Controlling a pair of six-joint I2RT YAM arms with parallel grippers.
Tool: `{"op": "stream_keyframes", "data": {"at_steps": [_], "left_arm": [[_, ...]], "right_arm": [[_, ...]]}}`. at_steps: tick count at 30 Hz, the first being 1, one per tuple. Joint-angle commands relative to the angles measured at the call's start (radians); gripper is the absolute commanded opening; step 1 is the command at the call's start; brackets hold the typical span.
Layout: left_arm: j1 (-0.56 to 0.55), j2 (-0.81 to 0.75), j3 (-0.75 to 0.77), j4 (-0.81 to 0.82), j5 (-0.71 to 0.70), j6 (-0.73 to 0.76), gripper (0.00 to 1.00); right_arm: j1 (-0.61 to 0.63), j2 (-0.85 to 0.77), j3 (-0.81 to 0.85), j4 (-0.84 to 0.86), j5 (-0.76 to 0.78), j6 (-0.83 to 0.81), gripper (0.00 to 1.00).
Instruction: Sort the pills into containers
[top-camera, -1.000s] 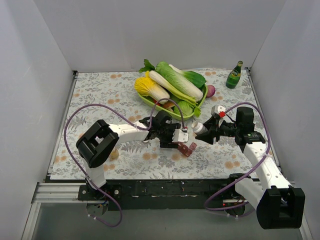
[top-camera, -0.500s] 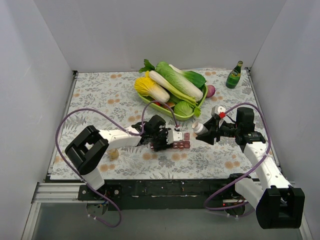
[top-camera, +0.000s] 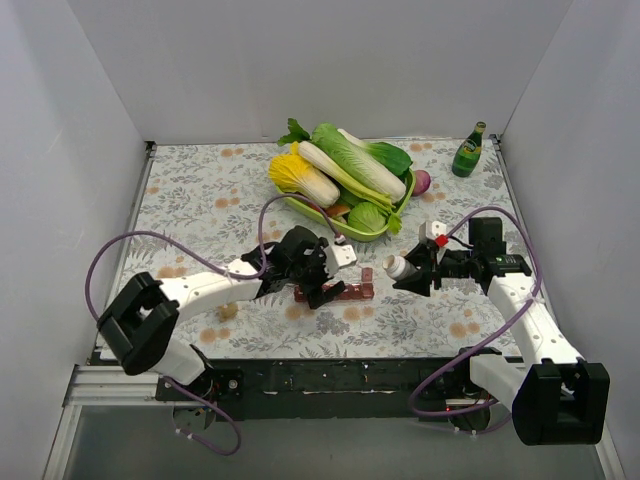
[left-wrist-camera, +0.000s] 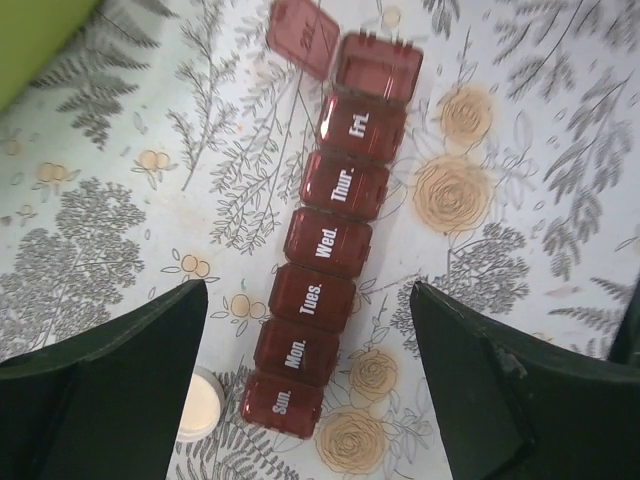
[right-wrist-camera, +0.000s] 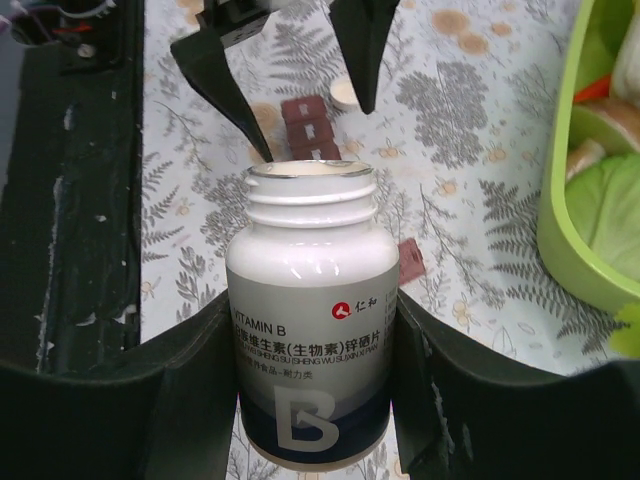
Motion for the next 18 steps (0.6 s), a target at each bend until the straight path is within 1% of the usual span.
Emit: {"op": "stream_keyframes", "data": {"at_steps": [1, 3, 4, 5, 6, 7, 8, 9, 10, 11, 12, 13, 14, 15, 16, 17, 18], "left_arm": [[0.004, -0.189, 0.006, 0.026, 0.009, -0.138, 0.84], [0.004, -0.262, -0.020, 0.032, 0.003, -0.175, 0.87], [0.004, -0.338, -0.031, 0.038, 0.003, -0.201, 0.87], [0.005, -0.375, -0.052, 0.044, -0.003, -0.242, 0.87], [0.005, -0.410, -0.066, 0.046, -0.009, -0.266, 0.87], [0.005, -0.488, -0.078, 0.053, -0.021, -0.291, 0.88], [0.007, -0.522, -0.086, 0.056, -0.035, -0.340, 0.88], [0.007, -0.561, -0.101, 0.056, -0.044, -0.362, 0.88], [0.007, -0.591, -0.108, 0.059, -0.060, -0.383, 0.89], [0.007, -0.652, -0.115, 0.061, -0.070, -0.409, 0.89], [0.007, -0.679, -0.121, 0.061, -0.080, -0.447, 0.89], [0.007, -0.700, -0.123, 0.061, -0.087, -0.464, 0.89], [0.007, -0.722, -0.128, 0.064, -0.092, -0.478, 0.89], [0.007, -0.754, -0.128, 0.065, -0.100, -0.504, 0.90], [0.007, -0.765, -0.126, 0.065, -0.104, -0.511, 0.90], [0.007, -0.773, -0.125, 0.062, -0.104, -0.517, 0.90], [0.007, -0.782, -0.120, 0.059, -0.107, -0.524, 0.90]], "right_arm": [[-0.005, 0.013, 0.027, 0.047, -0.242, -0.015, 0.07], [-0.005, 0.038, 0.088, 0.077, -0.281, 0.067, 0.06], [-0.005, 0.045, 0.117, 0.112, -0.313, 0.100, 0.06], [-0.005, 0.049, 0.183, 0.144, -0.323, 0.214, 0.06], [-0.003, 0.046, 0.208, 0.228, -0.326, 0.323, 0.06], [0.007, 0.038, 0.225, 0.456, -0.256, 0.456, 0.05], [0.015, 0.032, 0.250, 0.557, -0.184, 0.614, 0.04], [0.015, 0.054, 0.342, 0.587, -0.141, 0.751, 0.03], [0.014, 0.070, 0.408, 0.594, -0.063, 0.797, 0.03], [0.014, 0.079, 0.454, 0.647, -0.012, 0.844, 0.03], [0.014, 0.091, 0.523, 0.702, 0.027, 0.924, 0.03], [0.004, 0.099, 0.554, 0.763, 0.085, 1.091, 0.03], [0.001, 0.101, 0.571, 0.823, 0.125, 1.176, 0.03], [-0.002, 0.092, 0.580, 0.968, 0.172, 1.285, 0.04], [-0.005, 0.082, 0.568, 1.058, 0.224, 1.471, 0.03], [-0.005, 0.064, 0.544, 1.160, 0.234, 1.610, 0.04], [0.003, 0.055, 0.512, 1.509, 0.237, 1.748, 0.05]]}}
